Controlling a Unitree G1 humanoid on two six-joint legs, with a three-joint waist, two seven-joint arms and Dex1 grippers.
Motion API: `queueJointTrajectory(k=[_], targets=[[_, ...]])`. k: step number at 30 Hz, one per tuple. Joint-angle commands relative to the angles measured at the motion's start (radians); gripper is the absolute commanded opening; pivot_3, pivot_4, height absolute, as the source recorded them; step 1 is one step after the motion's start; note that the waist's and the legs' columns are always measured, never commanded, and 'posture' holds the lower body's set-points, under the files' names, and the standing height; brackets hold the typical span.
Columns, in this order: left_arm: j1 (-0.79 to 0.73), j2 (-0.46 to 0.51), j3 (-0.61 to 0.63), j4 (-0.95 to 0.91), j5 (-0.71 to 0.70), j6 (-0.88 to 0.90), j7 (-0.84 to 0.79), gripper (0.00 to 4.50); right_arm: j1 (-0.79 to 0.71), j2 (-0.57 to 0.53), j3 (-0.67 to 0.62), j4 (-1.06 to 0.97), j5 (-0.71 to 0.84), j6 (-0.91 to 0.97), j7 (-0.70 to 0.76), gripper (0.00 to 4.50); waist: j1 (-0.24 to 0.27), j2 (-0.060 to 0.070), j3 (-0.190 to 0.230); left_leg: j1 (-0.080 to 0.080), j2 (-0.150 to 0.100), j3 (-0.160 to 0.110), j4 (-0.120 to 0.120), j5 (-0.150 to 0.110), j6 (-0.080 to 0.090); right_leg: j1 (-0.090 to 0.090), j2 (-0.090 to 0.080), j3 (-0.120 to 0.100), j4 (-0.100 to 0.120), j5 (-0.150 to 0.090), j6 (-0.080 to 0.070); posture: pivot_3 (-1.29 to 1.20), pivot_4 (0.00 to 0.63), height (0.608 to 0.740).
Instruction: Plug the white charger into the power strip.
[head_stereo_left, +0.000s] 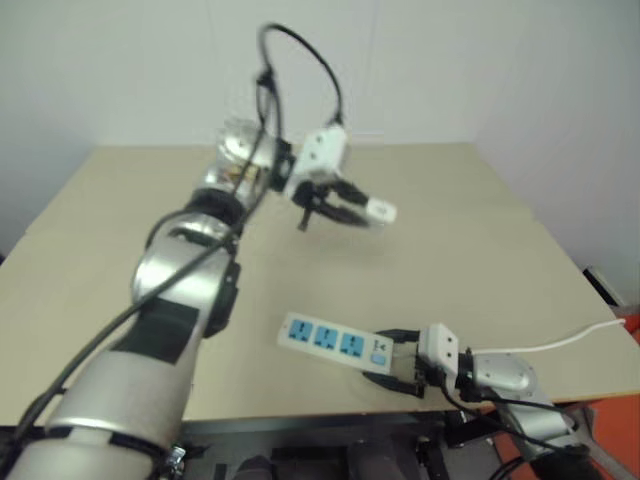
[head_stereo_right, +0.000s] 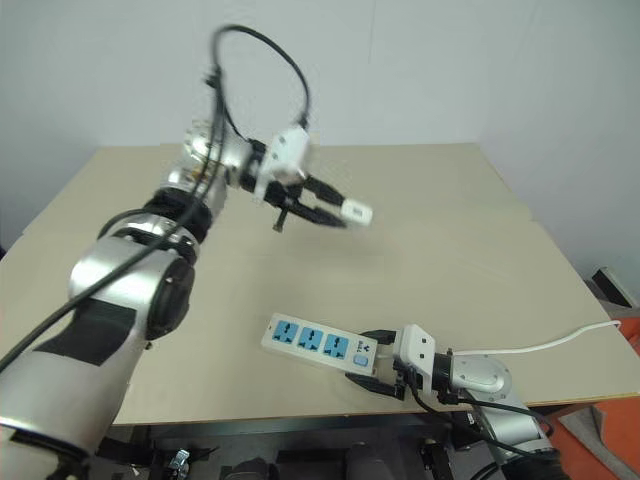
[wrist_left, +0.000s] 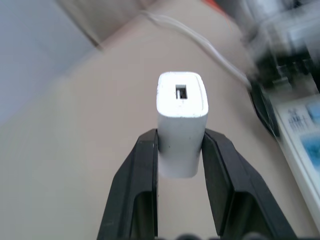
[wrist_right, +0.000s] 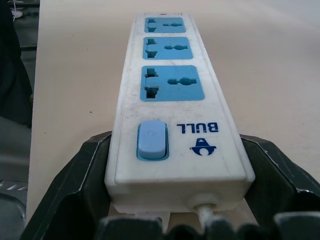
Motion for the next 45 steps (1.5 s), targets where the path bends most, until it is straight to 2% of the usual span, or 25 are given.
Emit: queueJointTrajectory(k=[1,3,8,14,19,24,30,35,45], targets=[[0.042,0.052,0.077,-0.060,-0.192,0.140,-0.004,0.96,0.002,0.015,0.023,0.065,-0.053,0.005,-0.015,3.44,-0.004,0.000,0.000,0.001,0.000,0.000,0.000,0.000,0.000,0.000,0.000,0.000,0.000,0.000,0.000,0.00,0.150,0.740],[0.096,0.088,0.104,-0.098,-0.285,0.222,-0.004,0.96,-0.013,0.031,0.032,0.076,-0.057,0.000,-0.012,3.44,-0.010,0.000,-0.001,0.001,0.000,0.000,0.000,0.000,0.000,0.000,0.001,0.000,0.001,0.000,0.000,0.00,0.150,0.740],[0.248,0.155,0.079,-0.232,-0.482,0.418,-0.004,0.96,-0.062,0.053,0.053,0.107,-0.059,-0.002,0.009,3.44,-0.022,0.000,-0.001,0.002,0.002,-0.001,0.000,0.000,0.000,0.000,0.001,-0.002,0.001,0.000,0.000,0.00,0.150,0.740],[0.430,0.259,-0.129,-0.428,-0.623,0.560,-0.004,0.96,-0.143,0.056,0.076,0.139,-0.043,0.055,0.066,3.44,-0.022,0.000,-0.001,0.003,0.002,-0.003,0.000,0.000,0.000,-0.002,0.001,-0.003,0.002,0.001,-0.001,0.00,0.150,0.740],[0.437,0.306,-0.254,-0.455,-0.627,0.521,-0.004,0.96,-0.204,0.060,0.098,0.130,-0.021,0.165,0.115,3.44,-0.017,0.000,-0.001,0.002,0.002,-0.003,0.001,0.000,0.000,-0.002,0.001,-0.004,0.000,0.001,-0.001,0.00,0.150,0.740],[0.460,0.349,-0.339,-0.543,-0.693,0.536,-0.004,0.96,-0.252,0.107,0.109,0.100,0.001,0.284,0.114,3.44,-0.022,0.000,-0.001,0.002,0.003,-0.003,0.001,0.000,0.000,-0.003,0.001,-0.004,0.001,0.000,-0.002,0.00,0.150,0.740],[0.523,0.387,-0.443,-0.589,-0.695,0.369,-0.004,0.96,-0.305,0.175,0.127,0.139,-0.045,0.345,0.061,3.44,-0.023,0.000,-0.001,0.002,0.003,-0.003,0.001,0.000,0.000,-0.003,0.002,-0.003,0.002,0.000,-0.002,0.00,0.150,0.740],[0.566,0.413,-0.465,-0.612,-0.702,0.311,-0.004,0.96,-0.328,0.212,0.143,0.165,-0.080,0.355,0.035,3.44,-0.021,0.000,-0.001,0.000,0.003,-0.003,0.001,0.000,0.000,-0.006,0.001,-0.004,0.001,0.000,-0.002,0.00,0.150,0.740],[0.720,0.398,-0.427,-0.690,-0.679,0.260,-0.004,0.96,-0.312,0.241,0.160,0.160,-0.097,0.351,0.014,3.44,-0.022,0.001,-0.001,0.001,0.003,-0.003,0.001,0.000,0.000,-0.006,0.002,-0.004,0.002,0.000,-0.003,0.00,0.150,0.740]])
